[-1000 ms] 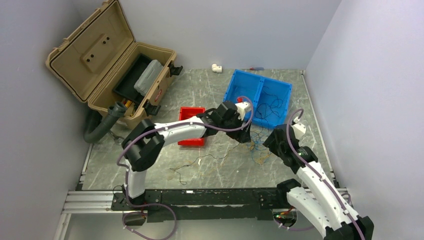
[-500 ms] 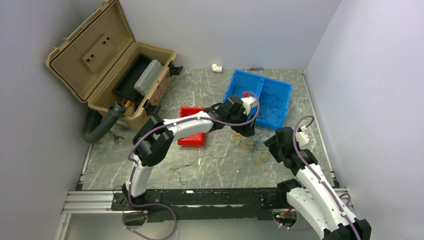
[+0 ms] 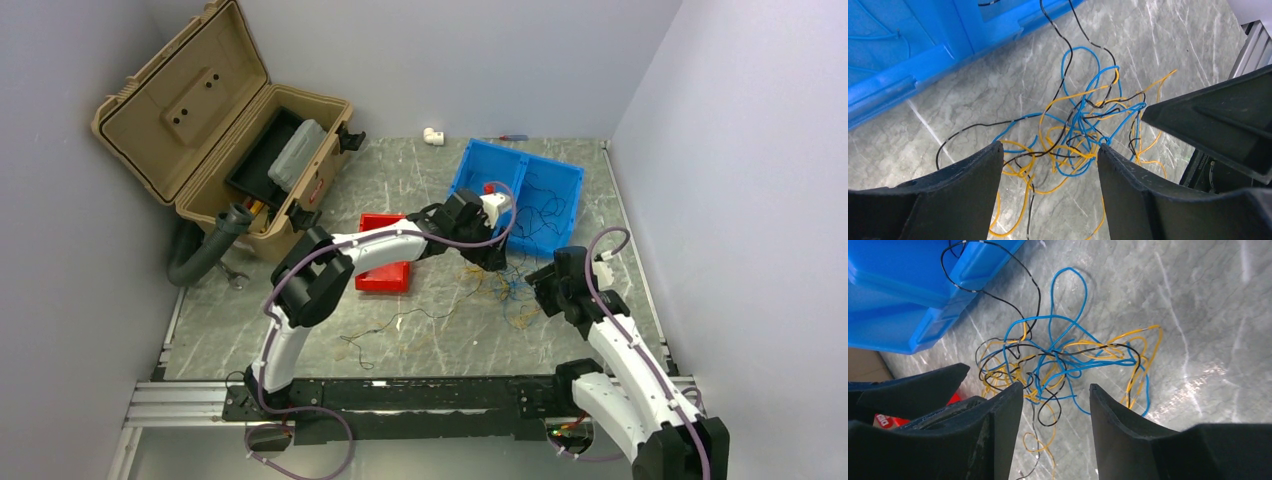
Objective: Untangle the cables
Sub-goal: Untie the cable.
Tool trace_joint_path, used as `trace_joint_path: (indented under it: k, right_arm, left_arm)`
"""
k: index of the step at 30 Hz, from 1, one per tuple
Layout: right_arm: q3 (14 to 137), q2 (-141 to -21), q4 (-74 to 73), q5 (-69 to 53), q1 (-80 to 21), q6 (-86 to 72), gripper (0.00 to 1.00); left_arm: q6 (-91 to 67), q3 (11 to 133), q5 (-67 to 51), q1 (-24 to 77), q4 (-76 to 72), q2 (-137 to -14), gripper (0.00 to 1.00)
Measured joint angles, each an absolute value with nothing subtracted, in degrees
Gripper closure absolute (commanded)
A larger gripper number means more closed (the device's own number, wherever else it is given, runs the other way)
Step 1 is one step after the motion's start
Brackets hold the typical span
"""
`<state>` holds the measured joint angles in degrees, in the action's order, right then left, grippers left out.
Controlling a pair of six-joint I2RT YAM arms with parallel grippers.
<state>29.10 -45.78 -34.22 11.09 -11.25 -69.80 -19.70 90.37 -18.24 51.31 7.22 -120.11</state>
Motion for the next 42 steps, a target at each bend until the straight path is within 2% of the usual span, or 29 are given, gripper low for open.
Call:
trace_joint_path:
  k: [8,11,13,14,16,17,21,25,34,42]
  right_arm:
    - [27.0,-47.5,-30.4,7.4,-9.9,-71.7,0.52]
    - [25.7,-47.7,-29.4,6.9,-9.5,-72.6,0.61]
    - [24.3,-47.7,-28.8,6.8,-9.1,-73.0,0.67]
    - [23.3,-47.7,-28.2,6.8,-8.9,-73.3,0.72]
    - [22.1,-47.8,-27.9,6.7,-8.5,-73.6,0.91]
    - [21.6,-48.0,-27.8,6.7,-8.3,-73.6,1.00]
    - [21.4,-48.0,-27.7,6.5,-7.9,-73.3,1.00]
    - [21.6,-45.1,-28.8,8.1,-7.8,-72.1,1.00]
    - [25.7,-38.0,-36.7,16.8,-7.2,-67.3,1.00]
    - [28.9,-36.4,-42.1,24.3,-7.1,-60.4,1.00]
  left_arm:
    - [-19.3,92.6,-21.2,51.3,7.2,-122.7,0.36]
    - [-19.5,93.8,-22.9,51.3,7.1,-124.9,0.43]
    - [-20.0,93.9,-23.7,51.3,7.2,-125.9,0.54]
    - [-20.2,93.9,-24.2,51.3,7.1,-126.4,0.69]
    - [-21.0,93.9,-24.9,51.3,7.1,-127.0,0.96]
    - [-20.8,93.9,-25.3,51.3,6.9,-127.2,1.00]
    - [-20.5,93.4,-25.6,51.3,6.4,-127.2,1.00]
    - [-20.4,87.6,-24.3,51.2,5.3,-123.4,1.00]
    - [-20.2,75.6,-20.7,48.1,5.7,-106.5,1.00]
    - [-20.2,68.3,-19.0,42.9,7.9,-91.9,1.00]
